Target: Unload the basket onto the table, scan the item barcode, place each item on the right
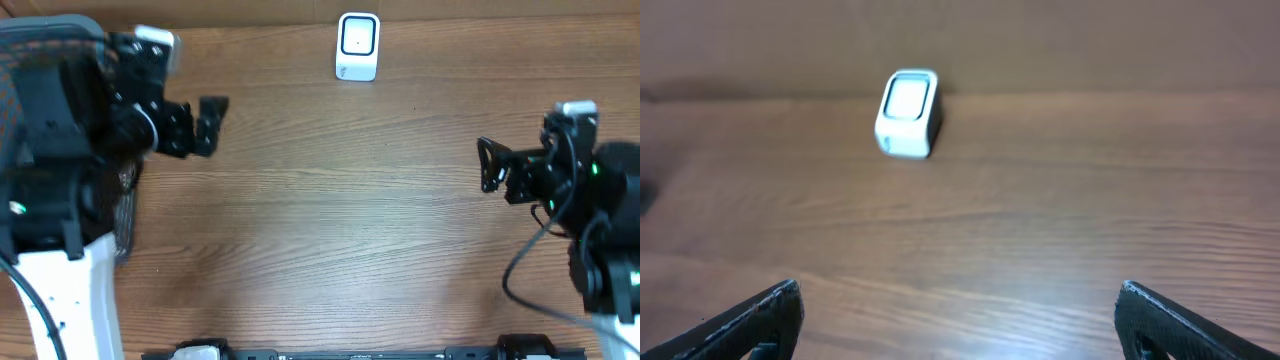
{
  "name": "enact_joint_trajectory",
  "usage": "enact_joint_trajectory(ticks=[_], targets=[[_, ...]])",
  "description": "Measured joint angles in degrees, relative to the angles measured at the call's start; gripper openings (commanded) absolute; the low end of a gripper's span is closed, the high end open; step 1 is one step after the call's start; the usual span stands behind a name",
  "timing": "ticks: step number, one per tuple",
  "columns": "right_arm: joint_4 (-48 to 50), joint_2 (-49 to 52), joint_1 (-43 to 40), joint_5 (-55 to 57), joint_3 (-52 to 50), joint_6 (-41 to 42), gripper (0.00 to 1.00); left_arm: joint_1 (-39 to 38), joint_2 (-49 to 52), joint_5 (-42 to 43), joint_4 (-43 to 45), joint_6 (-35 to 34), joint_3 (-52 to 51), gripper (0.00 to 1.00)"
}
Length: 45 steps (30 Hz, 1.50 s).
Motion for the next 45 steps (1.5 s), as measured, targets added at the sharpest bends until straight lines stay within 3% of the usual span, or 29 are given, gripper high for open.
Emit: enact_joint_trajectory(ticks=[7,17,26,35,45], targets=[[-1.3,6.5,0.0,-4.6,0.8,-0.7,1.0,9.9,12.5,-0.5,-11.8,0.4,22.6,1.0],[-1.4,7.8,0.0,-8.1,0.8,-0.8,1.0,29.6,18.2,1.7,-11.1,0.5,25.7,1.0],[-1.8,7.8,0.0,-8.7,0.8,-0.7,1.0,31.4,22.2,1.9,-14.8,-0.4,25.8,1.0],[-3.1,9.5,0.0,-8.9,0.8,-0.7,1.0,34.2,31.7,-8.7,-14.5,-14.3,26.6,1.0],[-5.4,14.1,0.0,-9.0,0.9,-0.7,1.0,36.7,45.7,-11.3,-13.8,-24.2,26.6,1.0]])
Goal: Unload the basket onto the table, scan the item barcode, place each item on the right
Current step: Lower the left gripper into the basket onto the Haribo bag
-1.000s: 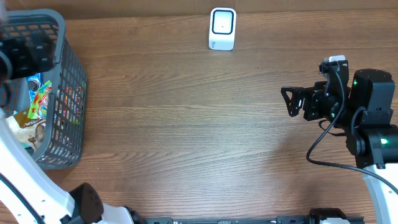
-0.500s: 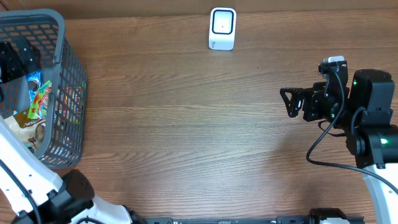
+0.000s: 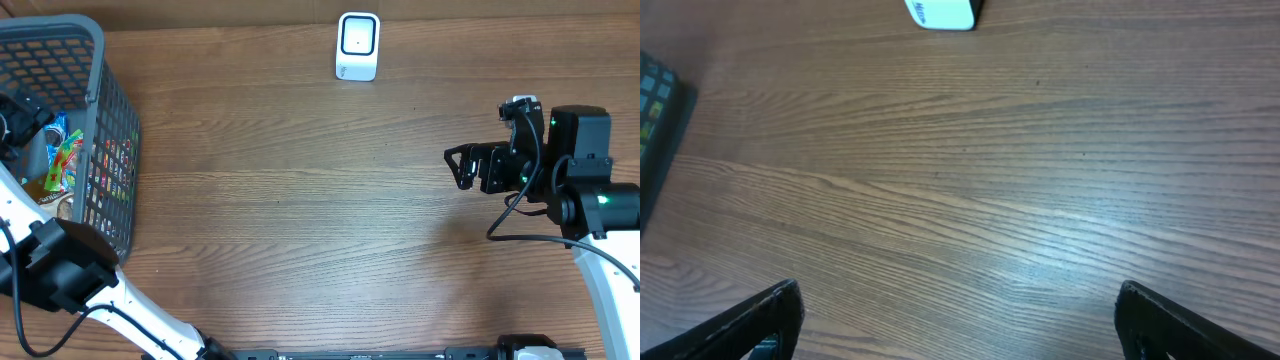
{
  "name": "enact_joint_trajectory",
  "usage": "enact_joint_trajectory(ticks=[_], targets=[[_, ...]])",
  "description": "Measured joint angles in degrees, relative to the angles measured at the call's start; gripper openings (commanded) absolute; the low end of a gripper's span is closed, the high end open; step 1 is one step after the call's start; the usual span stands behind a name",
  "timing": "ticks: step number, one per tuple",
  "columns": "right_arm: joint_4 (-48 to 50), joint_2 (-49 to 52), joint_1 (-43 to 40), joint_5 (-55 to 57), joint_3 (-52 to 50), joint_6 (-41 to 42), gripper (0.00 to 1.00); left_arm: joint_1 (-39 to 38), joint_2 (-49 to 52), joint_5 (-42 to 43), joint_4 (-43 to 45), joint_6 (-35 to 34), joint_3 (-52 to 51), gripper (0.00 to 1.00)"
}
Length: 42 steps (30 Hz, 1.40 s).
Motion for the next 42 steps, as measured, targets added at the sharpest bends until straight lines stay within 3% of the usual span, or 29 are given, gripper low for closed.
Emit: enact_joint_trajectory(ticks=[17,33,42], targets=[[-1.5,0.3,0.0,0.0,0.0,0.0,1.0,-4.4,13.8,-4.9,1.2,-8.9,0.0,0.99],[-2.8,0.3,0.0,-0.3,0.0,3.0,1.0,-5.3,14.5,-6.6,5.8,-11.0,-0.4,1.0],[-2.8,0.3,0.0,-0.5,0.0,5.9,1.0,-5.5,14.4,-4.9,3.6,-12.7,-0.4,1.0]])
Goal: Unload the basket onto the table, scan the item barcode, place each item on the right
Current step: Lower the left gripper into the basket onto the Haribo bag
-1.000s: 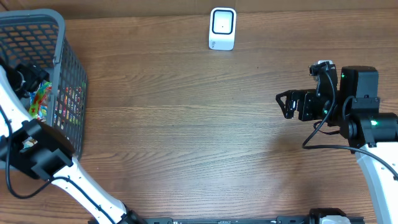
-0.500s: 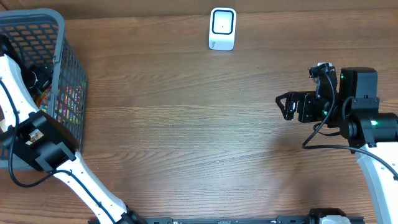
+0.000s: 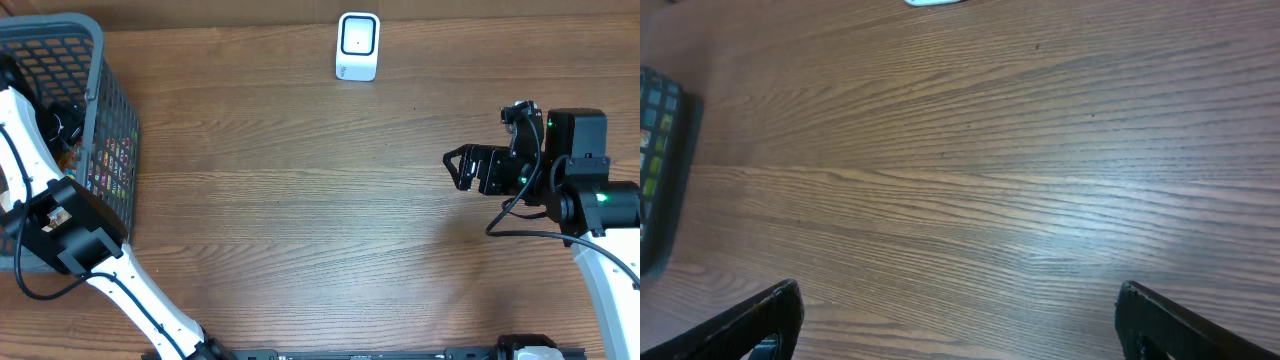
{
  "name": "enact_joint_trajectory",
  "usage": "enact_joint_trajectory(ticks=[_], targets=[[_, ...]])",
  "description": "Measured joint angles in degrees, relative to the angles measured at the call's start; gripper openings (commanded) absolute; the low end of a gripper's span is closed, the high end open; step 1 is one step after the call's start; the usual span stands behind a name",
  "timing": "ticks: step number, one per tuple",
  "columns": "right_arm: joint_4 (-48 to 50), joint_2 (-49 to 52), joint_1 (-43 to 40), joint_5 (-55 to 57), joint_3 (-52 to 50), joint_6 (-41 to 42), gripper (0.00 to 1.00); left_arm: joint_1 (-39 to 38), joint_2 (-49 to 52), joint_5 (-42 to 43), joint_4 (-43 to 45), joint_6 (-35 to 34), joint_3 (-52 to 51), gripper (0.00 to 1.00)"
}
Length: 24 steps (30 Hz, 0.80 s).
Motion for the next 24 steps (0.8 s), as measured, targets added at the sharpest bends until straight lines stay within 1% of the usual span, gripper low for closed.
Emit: enact_joint_trajectory(ticks=[6,7,10,17,19,24], targets=[[0.0,0.0,0.0,0.0,0.0,1.4,1.0,-0.2,-0.9,1.7,-0.8,0.1,0.0,1.0],[0.0,0.0,0.0,0.0,0.0,1.7,1.0,-0.3,-1.2,2.0,-1.2,0.1,0.0,0.97],[-0.1,0.0,0.0,0.0,0.0,2.2,1.0,-0.6,-4.0,2.9,-2.8,0.8,-0.1,0.97],[-0.1,0.0,0.0,0.0,0.0,2.6,1.0,-1.3,-17.9,3.7,-5.1,2.7,-0.1,0.98],[-0.2,0.0,0.0,0.0,0.0,2.6,1.0,-1.5,-22.0,3.6,-5.9,2.7,0.0,0.99],[-0.2,0.0,0.0,0.0,0.0,0.7,1.0,-1.6,-31.0,3.5,-5.9,4.1,0.0,1.0]])
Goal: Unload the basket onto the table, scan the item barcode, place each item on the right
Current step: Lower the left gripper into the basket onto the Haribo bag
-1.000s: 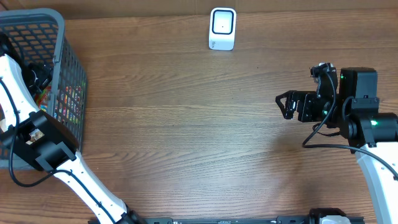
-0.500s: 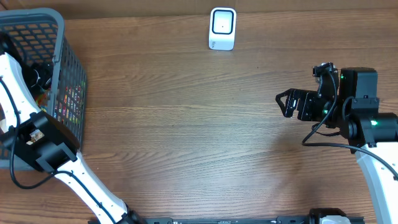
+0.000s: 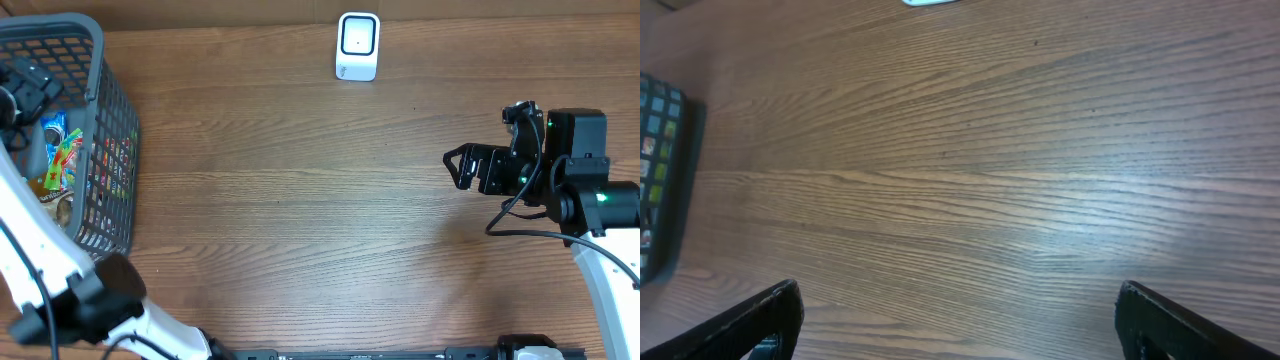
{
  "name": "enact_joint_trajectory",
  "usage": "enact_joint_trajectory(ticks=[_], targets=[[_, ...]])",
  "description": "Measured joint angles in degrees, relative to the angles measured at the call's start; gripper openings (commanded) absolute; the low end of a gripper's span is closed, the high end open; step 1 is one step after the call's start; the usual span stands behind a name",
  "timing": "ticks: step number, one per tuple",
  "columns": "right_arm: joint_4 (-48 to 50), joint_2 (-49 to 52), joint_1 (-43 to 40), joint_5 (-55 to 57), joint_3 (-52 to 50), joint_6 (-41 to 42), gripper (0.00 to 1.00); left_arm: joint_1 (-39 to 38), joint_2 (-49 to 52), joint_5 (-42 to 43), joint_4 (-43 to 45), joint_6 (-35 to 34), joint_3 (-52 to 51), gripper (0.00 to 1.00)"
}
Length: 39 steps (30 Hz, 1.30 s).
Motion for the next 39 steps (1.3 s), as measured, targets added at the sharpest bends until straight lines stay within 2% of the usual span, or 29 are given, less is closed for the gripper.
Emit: enact_joint_trajectory(ticks=[4,7,8,11,13,15,19,22,26,31,36,39], targets=[[0.1,0.0,0.0,0.0,0.0,-2.6,1.0,0.0,-5.7,0.7,0.3,2.4,1.2,1.0],[0.2,0.0,0.0,0.0,0.0,-3.9,1.0,0.0,-7.9,0.8,-0.5,4.1,5.9,1.0],[0.2,0.0,0.0,0.0,0.0,-4.2,1.0,0.0,-8.0,0.2,-1.0,4.3,8.2,0.99],[0.2,0.0,0.0,0.0,0.0,-4.7,1.0,0.3,-8.5,-3.2,-3.7,3.6,13.6,0.83],[0.5,0.0,0.0,0.0,0.0,-5.0,1.0,0.7,-9.3,-6.2,-8.4,1.9,14.5,0.84],[0.7,0.0,0.0,0.0,0.0,-5.3,1.0,1.1,-10.6,-7.7,-9.1,1.3,12.7,0.84],[0.7,0.0,0.0,0.0,0.0,-6.0,1.0,1.2,-14.5,-9.0,-9.0,0.6,1.5,0.83],[0.6,0.0,0.0,0.0,0.0,-6.4,1.0,1.2,-17.9,-9.8,-7.6,-0.4,-10.3,0.78],[0.6,0.0,0.0,0.0,0.0,-6.6,1.0,1.2,-25.7,-11.4,1.9,-1.1,-28.0,0.77],[0.5,0.0,0.0,-0.3,0.0,-6.6,1.0,1.2,-45.0,-12.1,17.1,-1.2,-48.8,0.82],[0.5,0.0,0.0,-0.8,0.0,-6.7,1.0,1.2,-63.8,-11.0,27.6,1.4,-59.0,0.87],[0.5,0.0,0.0,-0.9,0.0,-6.7,1.0,1.2,-66.7,-9.8,31.1,3.0,-58.7,0.89]])
